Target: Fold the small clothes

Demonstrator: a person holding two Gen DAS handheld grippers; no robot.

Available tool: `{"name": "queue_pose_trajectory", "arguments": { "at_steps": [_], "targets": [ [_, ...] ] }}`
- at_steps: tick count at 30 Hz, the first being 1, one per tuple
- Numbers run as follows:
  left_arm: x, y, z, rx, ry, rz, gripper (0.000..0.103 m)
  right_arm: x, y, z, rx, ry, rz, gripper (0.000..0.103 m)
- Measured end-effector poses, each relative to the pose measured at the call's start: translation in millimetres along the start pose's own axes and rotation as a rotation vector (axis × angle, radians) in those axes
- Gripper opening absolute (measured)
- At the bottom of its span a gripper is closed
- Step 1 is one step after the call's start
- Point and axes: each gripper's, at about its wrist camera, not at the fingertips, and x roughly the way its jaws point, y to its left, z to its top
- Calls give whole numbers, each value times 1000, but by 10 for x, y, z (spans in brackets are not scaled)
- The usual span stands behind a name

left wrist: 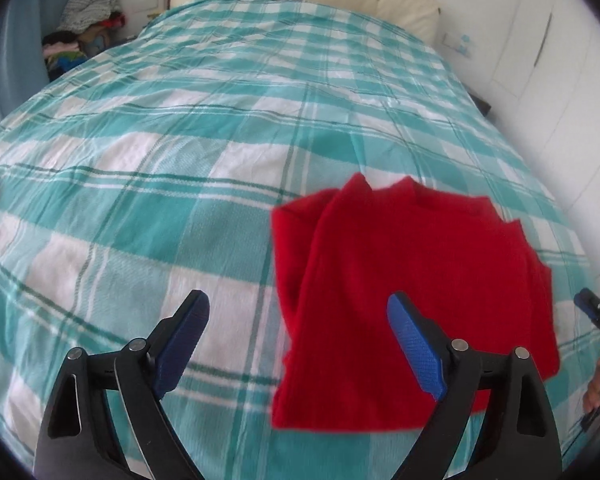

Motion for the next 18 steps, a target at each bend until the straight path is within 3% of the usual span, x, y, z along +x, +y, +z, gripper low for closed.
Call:
{"name": "queue_pose_trajectory", "arguments": {
  "at_steps": [4, 7, 12, 18],
  "targets": [
    [-309, -154, -562, 17, 60, -3, 94, -258, 56, -459, -52, 61, -36, 66],
    [-464, -222, -807, 6, 23, 20, 95, -400, 141, -657, -58, 79, -25, 66],
    [-323, -166, -887, -25, -6, 72, 97, -424, 358, -769, -140, 53, -31, 67],
    [-296, -116, -870, 6, -42, 149, 97, -322, 514, -785, -231, 46, -63, 67]
  ]
}}
